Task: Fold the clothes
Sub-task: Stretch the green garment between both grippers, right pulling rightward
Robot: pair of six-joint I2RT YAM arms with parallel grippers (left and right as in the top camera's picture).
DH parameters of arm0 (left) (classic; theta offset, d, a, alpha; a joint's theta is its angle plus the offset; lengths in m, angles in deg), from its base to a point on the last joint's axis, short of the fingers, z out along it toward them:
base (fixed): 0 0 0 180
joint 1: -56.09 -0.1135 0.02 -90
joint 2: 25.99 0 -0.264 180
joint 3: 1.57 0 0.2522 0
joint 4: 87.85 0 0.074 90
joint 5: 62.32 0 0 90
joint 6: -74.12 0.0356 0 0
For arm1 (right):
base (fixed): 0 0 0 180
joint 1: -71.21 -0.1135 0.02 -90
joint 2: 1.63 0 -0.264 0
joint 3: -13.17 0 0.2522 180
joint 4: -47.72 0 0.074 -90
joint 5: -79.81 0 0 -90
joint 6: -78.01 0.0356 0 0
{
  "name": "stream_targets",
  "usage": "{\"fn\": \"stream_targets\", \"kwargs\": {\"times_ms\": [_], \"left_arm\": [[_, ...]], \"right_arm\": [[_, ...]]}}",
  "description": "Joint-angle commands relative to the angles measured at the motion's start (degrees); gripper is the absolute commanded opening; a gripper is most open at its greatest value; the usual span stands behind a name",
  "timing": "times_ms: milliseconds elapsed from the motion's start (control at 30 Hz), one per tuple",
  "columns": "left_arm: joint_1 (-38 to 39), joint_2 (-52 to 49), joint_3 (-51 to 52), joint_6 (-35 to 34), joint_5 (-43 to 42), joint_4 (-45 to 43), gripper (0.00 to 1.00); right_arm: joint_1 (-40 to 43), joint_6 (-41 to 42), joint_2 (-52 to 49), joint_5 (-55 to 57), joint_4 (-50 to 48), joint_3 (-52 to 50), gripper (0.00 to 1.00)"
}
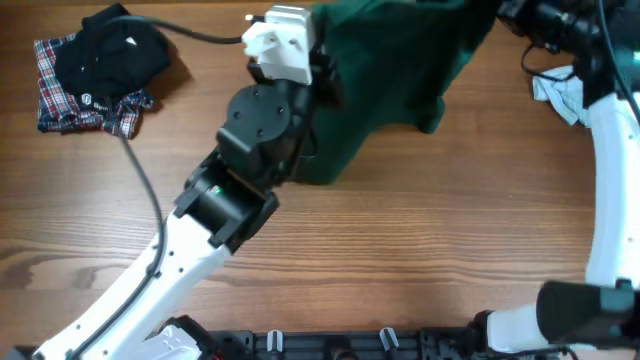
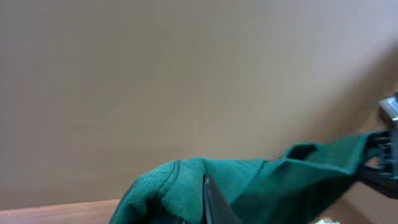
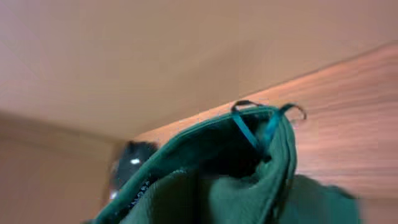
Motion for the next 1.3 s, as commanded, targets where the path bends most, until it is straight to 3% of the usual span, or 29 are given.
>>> {"fn": "stream_targets", "kwargs": {"times_ms": [0, 167, 467, 667, 833, 1133, 1267], "left_arm": [[-0.57, -2.91, -1.29, -0.02, -1.49, -2.89, 0.06], [-0.90, -5.11, -1.29, 4.17, -2.19, -7.04, 0.06], [-2.43, -11.19, -1.29, 4.44, -10.08, -13.86, 0.07], [-3.58, -14.86, -1.29, 4.46, -6.23, -15.52, 0.05], [-2.62, -9.16, -1.29, 8.68, -3.04, -11.80, 0.04], [1.75, 6.88, -1.29, 9.46, 0.61, 1.79, 0.04], [7.17, 11.67, -1.29, 14.45, 6.08, 3.93, 0.04]], "right_arm": [[0.50, -5.66, 4.85, 10.64, 4.20, 0.52, 0.04], [0.50, -6.58, 10.54, 16.15, 10.93, 0.52, 0.04], [-2.97, -7.85, 17.14, 18.16, 23.63, 0.50, 0.04], [-9.20, -6.56, 17.14, 26.88, 24.96, 0.50, 0.04], [-10.08, -6.62, 17.14, 27.91, 23.52, 0.50, 0.04], [-10.08, -7.89, 17.40, 27.39, 22.84, 0.50, 0.04], [-10.80, -8.00, 19.65, 27.23, 22.80, 0.52, 0.04]]}}
